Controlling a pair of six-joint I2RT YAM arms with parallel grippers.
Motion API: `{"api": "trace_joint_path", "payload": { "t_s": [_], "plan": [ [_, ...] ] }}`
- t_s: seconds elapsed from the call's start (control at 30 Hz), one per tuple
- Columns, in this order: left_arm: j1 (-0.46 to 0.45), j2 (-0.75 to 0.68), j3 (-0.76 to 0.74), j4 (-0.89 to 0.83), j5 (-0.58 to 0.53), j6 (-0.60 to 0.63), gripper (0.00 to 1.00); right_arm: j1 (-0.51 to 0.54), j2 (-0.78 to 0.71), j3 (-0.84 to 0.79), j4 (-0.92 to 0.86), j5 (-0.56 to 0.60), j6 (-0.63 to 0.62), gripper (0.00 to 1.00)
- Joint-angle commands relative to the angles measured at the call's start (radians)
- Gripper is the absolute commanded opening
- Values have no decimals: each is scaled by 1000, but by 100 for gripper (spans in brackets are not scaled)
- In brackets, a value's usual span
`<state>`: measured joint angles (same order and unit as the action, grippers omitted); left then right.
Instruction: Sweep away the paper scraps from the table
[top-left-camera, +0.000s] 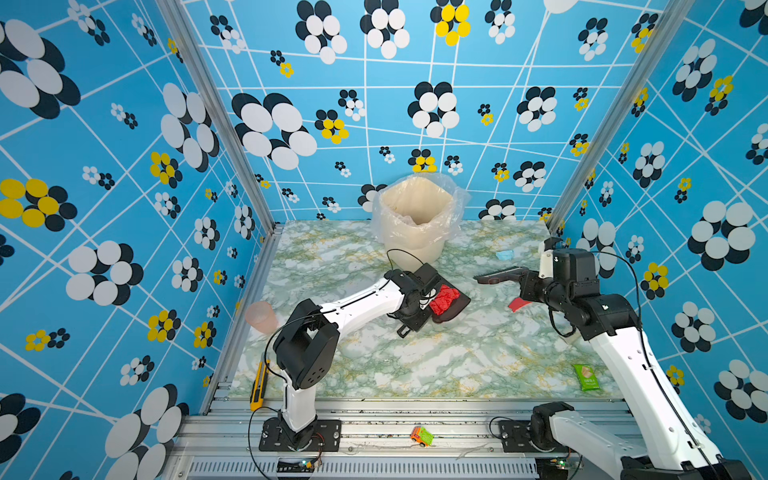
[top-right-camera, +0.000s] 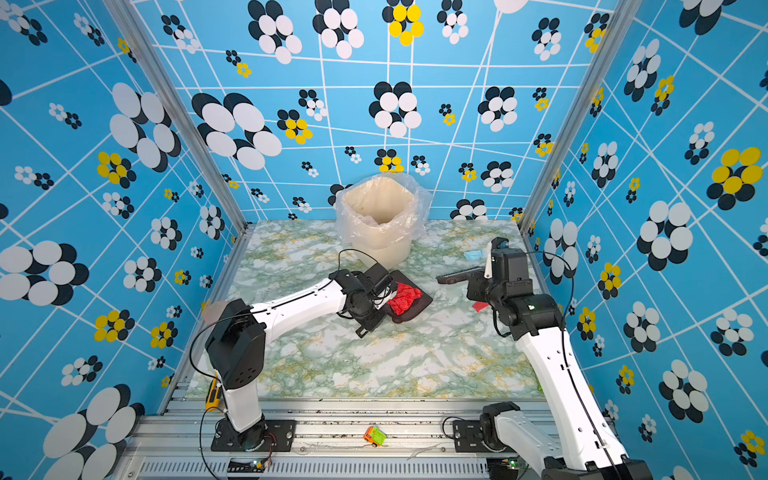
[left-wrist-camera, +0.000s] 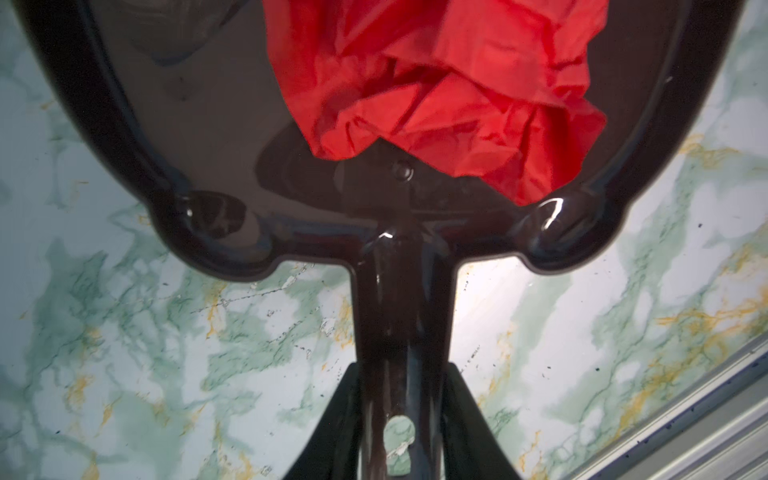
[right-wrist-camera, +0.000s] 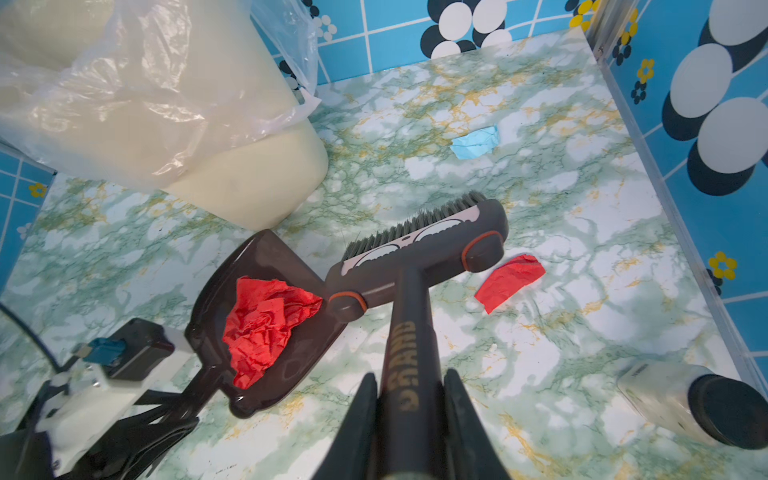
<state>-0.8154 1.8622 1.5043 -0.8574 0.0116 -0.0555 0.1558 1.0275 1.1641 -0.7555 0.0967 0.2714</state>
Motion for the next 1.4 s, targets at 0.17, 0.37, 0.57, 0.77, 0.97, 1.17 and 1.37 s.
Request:
{"api": "trace_joint_path", "payload": {
  "t_s": [0.17, 0.37, 0.57, 0.77, 0.97, 1.17, 1.37],
  "plan": [
    [19, -125, 113, -185, 47, 51, 0, -114, -59, -39, 16, 53, 60, 0],
    [67, -164, 236, -309, 123, 65, 0, -130, -26, -61, 29, 36, 50, 0],
    [100, -147, 413, -485, 92, 99, 0, -130, -5, -81, 60, 5, 49, 0],
    [124, -120, 561, -585, 93, 123, 0, -130, 13, -90, 75, -16, 48, 0],
    [136, -44, 738, -707, 99, 140, 0, -130, 24, -95, 88, -34, 47, 0],
    [147, 29, 859, -784, 113, 143, 0, -130, 26, -118, 112, -47, 50, 0],
    [162, 43, 879, -767, 125, 132, 0, -130, 31, -136, 125, -60, 51, 0]
  ]
}}
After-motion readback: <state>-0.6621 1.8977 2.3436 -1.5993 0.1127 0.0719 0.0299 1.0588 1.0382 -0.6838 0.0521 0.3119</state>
